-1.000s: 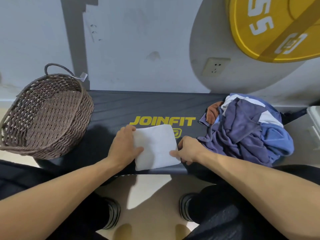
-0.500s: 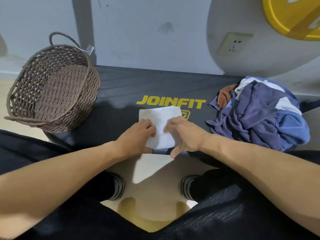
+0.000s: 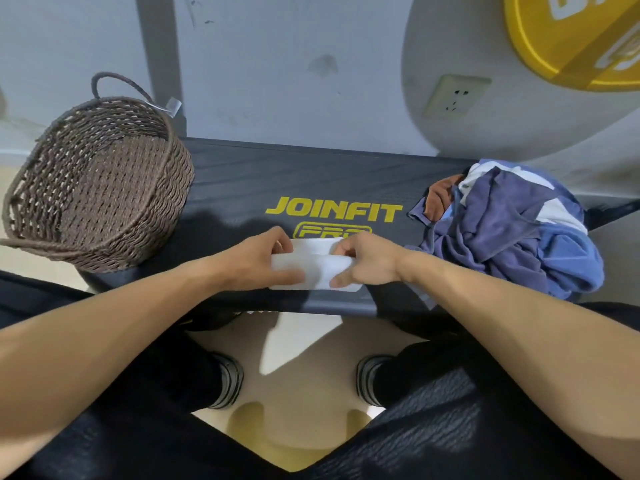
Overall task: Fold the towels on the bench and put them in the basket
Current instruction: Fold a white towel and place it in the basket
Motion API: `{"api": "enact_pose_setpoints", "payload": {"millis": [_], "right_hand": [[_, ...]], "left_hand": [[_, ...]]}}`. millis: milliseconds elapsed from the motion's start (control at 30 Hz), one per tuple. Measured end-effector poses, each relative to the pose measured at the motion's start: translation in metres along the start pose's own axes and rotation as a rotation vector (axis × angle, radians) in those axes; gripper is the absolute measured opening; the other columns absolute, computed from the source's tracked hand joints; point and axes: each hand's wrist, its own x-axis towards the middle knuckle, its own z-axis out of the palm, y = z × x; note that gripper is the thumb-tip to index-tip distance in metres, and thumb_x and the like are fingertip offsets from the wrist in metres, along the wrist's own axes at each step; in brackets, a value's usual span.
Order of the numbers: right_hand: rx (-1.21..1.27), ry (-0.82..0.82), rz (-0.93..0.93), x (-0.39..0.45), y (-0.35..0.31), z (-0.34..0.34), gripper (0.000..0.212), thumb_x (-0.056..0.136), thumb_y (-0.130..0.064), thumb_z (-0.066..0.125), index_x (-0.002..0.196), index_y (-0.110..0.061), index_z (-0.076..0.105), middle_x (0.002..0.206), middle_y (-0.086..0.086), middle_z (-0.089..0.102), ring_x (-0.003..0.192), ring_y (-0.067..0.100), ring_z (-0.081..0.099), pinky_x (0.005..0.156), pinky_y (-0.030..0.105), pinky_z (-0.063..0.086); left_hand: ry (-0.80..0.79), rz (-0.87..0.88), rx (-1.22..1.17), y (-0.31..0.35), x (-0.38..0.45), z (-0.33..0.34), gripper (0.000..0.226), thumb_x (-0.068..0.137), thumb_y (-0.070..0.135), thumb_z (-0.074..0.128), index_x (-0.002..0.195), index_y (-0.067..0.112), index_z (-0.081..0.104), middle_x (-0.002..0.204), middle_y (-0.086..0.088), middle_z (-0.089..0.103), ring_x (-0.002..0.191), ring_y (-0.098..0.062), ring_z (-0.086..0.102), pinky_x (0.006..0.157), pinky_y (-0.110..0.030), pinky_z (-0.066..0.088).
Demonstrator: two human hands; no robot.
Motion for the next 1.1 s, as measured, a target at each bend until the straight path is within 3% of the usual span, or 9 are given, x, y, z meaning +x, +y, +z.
{"api": "enact_pose_setpoints", "payload": {"millis": [133,267,400,500,633,733,800,933,1100], "right_hand": [[0.333,0.106,0.095,0.000,0.008,-0.005,0.031,0.079,-0.024,0.083,0.099,-0.004,0.070,0.098,0.016,0.071,0.081,0.021,0.060,0.075,0.035,0.049],[0.323,0.144,0.102,0.001,0.016,-0.001,0.043,0.086,-0.040,0.073,0.098,0.001,0.067,0.092,0.017,0.072,0.082,0.033,0.066,0.081,0.043,0.054],[0.126,0.243,0.016,0.001,0.018,0.003,0.036,0.097,-0.042,0.058,0.098,-0.006,0.062,0.089,0.005,0.064,0.082,0.025,0.059,0.068,0.032,0.040],[0.082,0.233,0.084,0.006,0.019,0.010,0.040,0.099,-0.045,0.052,0.102,-0.005,0.056,0.094,0.012,0.064,0.086,0.028,0.056,0.069,0.032,0.038],[0.092,0.258,0.156,0.012,0.017,0.015,0.041,0.098,-0.049,0.051,0.101,-0.008,0.050,0.081,0.004,0.055,0.084,0.026,0.051,0.068,0.031,0.033],[0.098,0.302,0.200,0.016,0.015,0.021,0.053,0.097,-0.055,0.050,0.116,-0.005,0.049,0.093,0.006,0.052,0.090,0.024,0.045,0.072,0.031,0.032],[0.085,0.301,0.246,0.017,0.016,0.023,0.057,0.094,-0.061,0.049,0.108,-0.006,0.049,0.095,0.007,0.053,0.088,0.026,0.048,0.070,0.033,0.034],[-0.014,0.259,0.279,0.018,0.015,0.019,0.058,0.093,-0.067,0.043,0.071,-0.013,0.040,0.080,0.010,0.053,0.079,0.030,0.049,0.063,0.034,0.033],[-0.119,0.251,0.288,0.018,0.008,0.019,0.060,0.095,-0.066,0.039,0.067,-0.013,0.040,0.077,0.012,0.053,0.078,0.031,0.050,0.065,0.035,0.036]], "left_hand": [[0.091,-0.012,0.014,-0.001,0.001,0.005,0.037,0.071,0.061,0.074,0.085,0.031,0.058,0.086,0.014,0.064,0.081,-0.011,0.061,0.066,-0.027,0.046],[0.187,-0.149,-0.071,-0.001,0.009,0.007,0.032,0.084,0.049,0.071,0.089,0.022,0.057,0.088,0.006,0.064,0.084,-0.017,0.061,0.066,-0.032,0.046],[0.134,-0.276,-0.059,0.004,0.012,0.012,0.052,0.091,0.053,0.059,0.112,0.007,0.051,0.106,-0.007,0.060,0.096,-0.027,0.060,0.077,-0.040,0.052],[0.090,-0.322,0.024,0.011,0.013,0.014,0.060,0.093,0.055,0.055,0.122,0.002,0.046,0.117,-0.014,0.060,0.098,-0.030,0.059,0.074,-0.035,0.045],[0.060,-0.360,0.064,0.016,0.013,0.011,0.062,0.094,0.055,0.053,0.123,0.001,0.045,0.113,-0.016,0.063,0.088,-0.031,0.064,0.067,-0.034,0.044],[0.110,-0.362,0.128,0.016,0.008,0.014,0.062,0.095,0.055,0.051,0.124,0.000,0.044,0.117,-0.020,0.064,0.100,-0.034,0.062,0.072,-0.034,0.041],[0.141,-0.358,0.139,0.014,0.004,0.016,0.060,0.096,0.054,0.050,0.122,0.001,0.044,0.119,-0.019,0.063,0.100,-0.035,0.061,0.072,-0.034,0.041],[0.115,-0.343,0.046,0.009,0.000,0.014,0.047,0.092,0.053,0.057,0.112,0.012,0.044,0.099,-0.007,0.066,0.067,-0.022,0.063,0.057,-0.031,0.043],[-0.003,-0.171,0.267,0.008,0.001,0.005,0.034,0.094,0.052,0.055,0.100,0.019,0.054,0.101,-0.003,0.062,0.086,-0.023,0.057,0.070,-0.033,0.037]]}}
